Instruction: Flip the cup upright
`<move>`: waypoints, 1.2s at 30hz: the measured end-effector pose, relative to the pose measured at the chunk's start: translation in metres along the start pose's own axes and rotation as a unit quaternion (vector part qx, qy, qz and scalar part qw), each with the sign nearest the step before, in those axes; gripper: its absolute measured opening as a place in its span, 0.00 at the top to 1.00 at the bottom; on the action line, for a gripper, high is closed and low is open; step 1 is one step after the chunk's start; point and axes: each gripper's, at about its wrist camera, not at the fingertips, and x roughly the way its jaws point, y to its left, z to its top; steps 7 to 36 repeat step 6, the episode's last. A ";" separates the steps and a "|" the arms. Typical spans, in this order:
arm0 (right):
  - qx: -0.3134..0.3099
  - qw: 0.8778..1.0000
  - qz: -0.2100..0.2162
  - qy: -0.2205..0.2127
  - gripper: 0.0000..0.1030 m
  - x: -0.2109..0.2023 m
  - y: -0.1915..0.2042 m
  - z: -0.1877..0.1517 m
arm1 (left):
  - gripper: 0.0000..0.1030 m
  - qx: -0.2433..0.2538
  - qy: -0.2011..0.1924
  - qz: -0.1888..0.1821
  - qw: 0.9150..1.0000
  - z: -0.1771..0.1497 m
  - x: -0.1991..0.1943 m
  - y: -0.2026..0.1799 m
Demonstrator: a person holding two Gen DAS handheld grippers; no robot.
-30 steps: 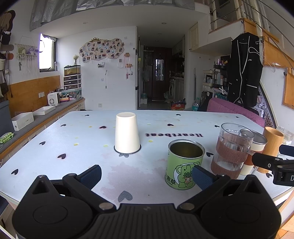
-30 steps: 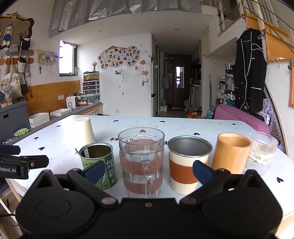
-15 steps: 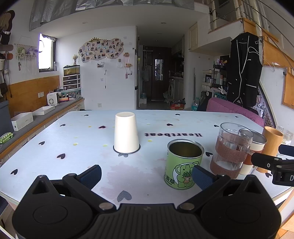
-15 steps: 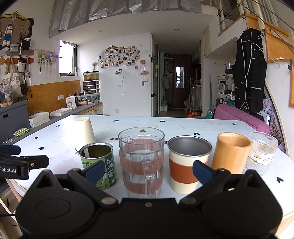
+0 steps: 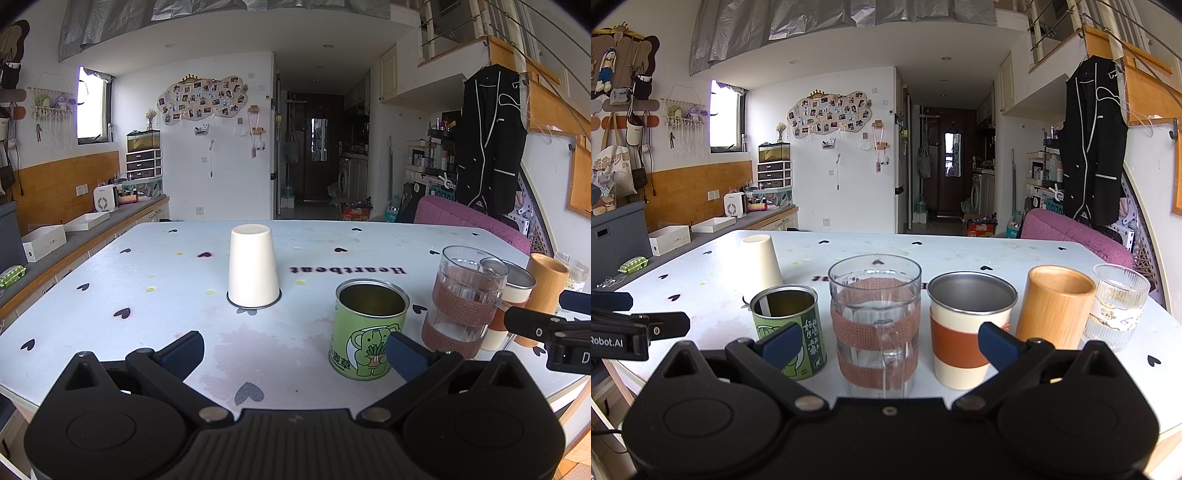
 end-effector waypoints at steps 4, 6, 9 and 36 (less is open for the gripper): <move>0.000 1.000 0.000 0.000 0.00 0.000 0.000 0.000 | 0.00 0.000 0.000 0.000 1.000 0.000 0.000 0.000; 0.000 1.000 0.000 0.000 0.00 0.000 0.000 0.000 | 0.00 0.000 0.000 0.000 1.000 0.000 0.000 0.000; 0.000 1.000 0.000 0.000 0.00 0.000 0.000 0.000 | 0.00 0.000 0.000 0.000 1.000 0.000 0.000 0.000; 0.000 1.000 0.000 0.000 0.00 0.000 0.000 0.000 | 0.00 0.000 0.000 0.000 1.000 0.000 0.000 0.000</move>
